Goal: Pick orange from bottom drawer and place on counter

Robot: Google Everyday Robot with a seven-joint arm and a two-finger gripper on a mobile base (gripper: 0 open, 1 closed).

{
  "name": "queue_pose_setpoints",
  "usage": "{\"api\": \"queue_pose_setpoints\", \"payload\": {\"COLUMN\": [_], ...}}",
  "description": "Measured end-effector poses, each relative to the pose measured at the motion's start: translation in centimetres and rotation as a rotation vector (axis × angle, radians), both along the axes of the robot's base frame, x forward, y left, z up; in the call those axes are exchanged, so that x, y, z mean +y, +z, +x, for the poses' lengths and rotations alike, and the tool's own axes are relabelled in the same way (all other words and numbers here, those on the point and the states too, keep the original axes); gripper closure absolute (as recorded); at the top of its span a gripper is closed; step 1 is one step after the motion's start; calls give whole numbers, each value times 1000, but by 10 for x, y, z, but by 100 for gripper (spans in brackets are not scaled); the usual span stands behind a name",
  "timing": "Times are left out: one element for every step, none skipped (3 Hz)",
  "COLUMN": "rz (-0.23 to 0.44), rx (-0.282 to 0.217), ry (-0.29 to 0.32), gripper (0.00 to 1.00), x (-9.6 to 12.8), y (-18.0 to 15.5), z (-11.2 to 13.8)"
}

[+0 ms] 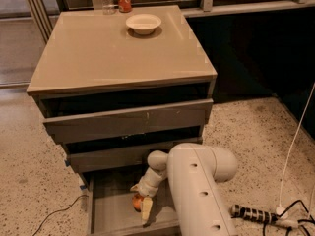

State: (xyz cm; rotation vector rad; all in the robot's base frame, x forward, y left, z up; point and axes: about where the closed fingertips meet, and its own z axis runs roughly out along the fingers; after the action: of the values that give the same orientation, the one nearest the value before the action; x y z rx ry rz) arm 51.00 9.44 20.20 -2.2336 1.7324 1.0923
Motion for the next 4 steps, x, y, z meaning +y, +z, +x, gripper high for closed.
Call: {"api": "queue_pose_setpoints", "payload": {"rz": [0,-19,-19,-35], "rx": [1,-46,-46,-57], "ry": [0,-13,-13,-14], "gripper": [0,0,0,0], "x": [0,3,3,4], "y": [0,-3,-3,-4], "z": [0,-8,-8,-11]}}
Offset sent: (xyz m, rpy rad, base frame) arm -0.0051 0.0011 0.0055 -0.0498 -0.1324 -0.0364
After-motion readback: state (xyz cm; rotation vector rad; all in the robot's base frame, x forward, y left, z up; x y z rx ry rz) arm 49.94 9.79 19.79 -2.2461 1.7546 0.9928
